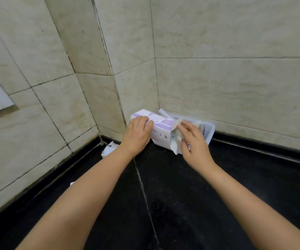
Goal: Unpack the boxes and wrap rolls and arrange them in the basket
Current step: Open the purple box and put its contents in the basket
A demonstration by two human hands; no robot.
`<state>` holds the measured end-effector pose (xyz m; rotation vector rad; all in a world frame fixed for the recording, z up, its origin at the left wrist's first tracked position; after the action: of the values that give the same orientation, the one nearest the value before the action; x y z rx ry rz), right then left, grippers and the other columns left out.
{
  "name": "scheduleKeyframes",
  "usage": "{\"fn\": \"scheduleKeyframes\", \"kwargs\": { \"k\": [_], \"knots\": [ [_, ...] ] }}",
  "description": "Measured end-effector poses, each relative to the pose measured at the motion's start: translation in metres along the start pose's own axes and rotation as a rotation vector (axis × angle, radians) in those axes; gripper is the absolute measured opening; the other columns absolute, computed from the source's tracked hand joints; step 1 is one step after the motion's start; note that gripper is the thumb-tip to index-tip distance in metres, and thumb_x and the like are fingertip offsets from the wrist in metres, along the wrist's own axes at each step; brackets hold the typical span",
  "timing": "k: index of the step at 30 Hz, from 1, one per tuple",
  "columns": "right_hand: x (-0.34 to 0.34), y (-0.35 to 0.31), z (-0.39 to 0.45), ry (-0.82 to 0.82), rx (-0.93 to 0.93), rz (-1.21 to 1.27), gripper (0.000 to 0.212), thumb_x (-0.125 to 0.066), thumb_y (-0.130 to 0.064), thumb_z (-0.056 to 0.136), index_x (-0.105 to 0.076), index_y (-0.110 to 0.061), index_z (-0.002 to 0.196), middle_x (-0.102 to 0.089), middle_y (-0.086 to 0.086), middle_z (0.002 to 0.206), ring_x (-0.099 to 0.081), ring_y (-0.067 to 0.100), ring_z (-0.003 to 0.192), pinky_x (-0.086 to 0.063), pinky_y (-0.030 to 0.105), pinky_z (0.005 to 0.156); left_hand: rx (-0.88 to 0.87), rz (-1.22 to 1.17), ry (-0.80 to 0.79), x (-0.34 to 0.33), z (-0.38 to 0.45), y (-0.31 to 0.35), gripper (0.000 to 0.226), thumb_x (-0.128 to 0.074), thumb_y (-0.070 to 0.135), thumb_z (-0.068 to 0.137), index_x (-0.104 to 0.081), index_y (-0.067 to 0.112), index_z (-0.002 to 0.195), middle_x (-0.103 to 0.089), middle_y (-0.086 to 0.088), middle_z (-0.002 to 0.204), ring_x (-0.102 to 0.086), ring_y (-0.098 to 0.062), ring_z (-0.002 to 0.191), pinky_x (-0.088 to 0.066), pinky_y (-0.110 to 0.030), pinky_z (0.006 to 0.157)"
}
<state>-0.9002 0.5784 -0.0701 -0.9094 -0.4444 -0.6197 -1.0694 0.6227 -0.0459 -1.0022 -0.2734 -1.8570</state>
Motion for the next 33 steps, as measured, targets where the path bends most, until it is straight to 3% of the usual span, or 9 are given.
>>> {"fn": "scheduleKeyframes", "kwargs": {
  "k": [5,8,11,14,20,25,28,30,33],
  "knots": [
    [0.0,-0.001,0.02,-0.163,0.039,-0.052,0.052,-0.038,0.013,0.082,-0.046,-0.001,0.132,-0.04,0.013,0.144,-0.037,0.028,0.132,-0.027,0.029,0.111,0.054,-0.018,-0.075,-0.002,-0.006,-0.005,0.061,-0.083,-0.008,0.038,-0.05,-0.002,0.089,-0.066,-0.026,0.07,-0.065,-0.037,0.06,-0.058,-0.037,0.057],
    [0.009,-0.001,0.026,-0.059,0.027,0.016,0.041,-0.046,0.012,0.083,-0.055,0.003,0.122,-0.054,0.02,0.127,-0.051,0.031,0.117,-0.032,0.018,0.095,0.152,-0.058,-0.176,-0.002,-0.01,-0.006,0.049,-0.083,-0.01,0.038,-0.063,-0.015,0.082,-0.066,-0.03,0.076,-0.063,-0.043,0.064,-0.059,-0.043,0.057],
    [0.012,0.001,0.026,-0.092,0.003,-0.046,0.029,-0.06,-0.009,0.085,-0.063,-0.001,0.114,-0.064,0.017,0.102,-0.059,0.03,0.096,-0.038,0.021,0.079,0.162,-0.066,-0.176,-0.003,-0.012,-0.006,0.048,-0.084,-0.008,0.038,-0.063,-0.013,0.081,-0.066,-0.028,0.076,-0.063,-0.042,0.063,-0.058,-0.04,0.056],
    [0.008,0.0,0.03,-0.331,0.014,-0.285,0.048,-0.061,-0.029,0.084,-0.05,-0.018,0.13,-0.064,0.011,0.101,-0.057,0.026,0.095,-0.037,0.028,0.071,0.111,-0.068,-0.148,-0.002,-0.008,-0.006,0.054,-0.086,-0.005,0.034,-0.061,-0.01,0.082,-0.066,-0.026,0.074,-0.064,-0.038,0.06,-0.057,-0.034,0.056],
    [0.011,-0.009,0.04,-0.43,0.091,-0.423,0.06,-0.063,-0.043,0.08,-0.043,-0.023,0.133,-0.067,0.009,0.101,-0.06,0.023,0.094,-0.033,0.026,0.062,0.079,-0.088,-0.214,-0.002,-0.011,-0.006,0.053,-0.087,-0.003,0.036,-0.064,-0.011,0.084,-0.067,-0.027,0.078,-0.064,-0.042,0.065,-0.059,-0.041,0.053],
    [0.003,-0.015,0.037,-0.422,0.047,-0.457,0.02,-0.055,-0.029,0.083,-0.061,-0.014,0.095,-0.066,0.009,0.09,-0.061,0.026,0.083,-0.043,0.033,0.061,0.109,-0.129,-0.27,-0.006,-0.012,-0.002,0.049,-0.079,0.0,0.058,-0.061,-0.01,0.102,-0.063,-0.027,0.1,-0.06,-0.043,0.091,-0.057,-0.047,0.071],
    [-0.001,-0.015,0.033,-0.377,-0.034,-0.45,0.037,-0.047,-0.016,0.085,-0.031,-0.019,0.052,-0.045,0.003,0.062,-0.049,0.023,0.068,-0.035,0.029,0.055,0.127,-0.169,-0.307,-0.009,-0.012,0.003,0.049,-0.073,0.003,0.068,-0.056,-0.009,0.112,-0.059,-0.027,0.111,-0.053,-0.042,0.103,-0.053,-0.051,0.079],
    [-0.004,-0.014,0.031,-0.339,-0.072,-0.422,0.045,-0.047,-0.011,0.086,-0.023,-0.019,0.049,-0.039,0.001,0.056,-0.046,0.023,0.065,-0.029,0.025,0.049,0.152,-0.175,-0.339,-0.012,-0.012,0.006,0.052,-0.071,0.008,0.071,-0.052,-0.004,0.119,-0.056,-0.023,0.117,-0.049,-0.038,0.109,-0.052,-0.048,0.084],
    [-0.002,-0.007,0.024,-0.283,-0.082,-0.392,0.03,-0.05,-0.016,0.087,-0.05,-0.007,0.058,-0.061,0.01,0.069,-0.057,0.03,0.075,-0.031,0.024,0.053,0.185,-0.141,-0.442,-0.02,-0.015,0.004,0.056,-0.064,0.018,0.079,-0.043,0.004,0.129,-0.047,-0.013,0.129,-0.041,-0.027,0.118,-0.045,-0.039,0.093]
  ]
}}
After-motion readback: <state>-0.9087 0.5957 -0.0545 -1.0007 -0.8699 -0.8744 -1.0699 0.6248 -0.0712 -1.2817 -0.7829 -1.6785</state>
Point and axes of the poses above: each hand's wrist, its own z-axis towards the middle knuckle, its own x-axis out of the back of the hand, y = z × x, the point moved 2 cm from there along z, towards the middle knuckle
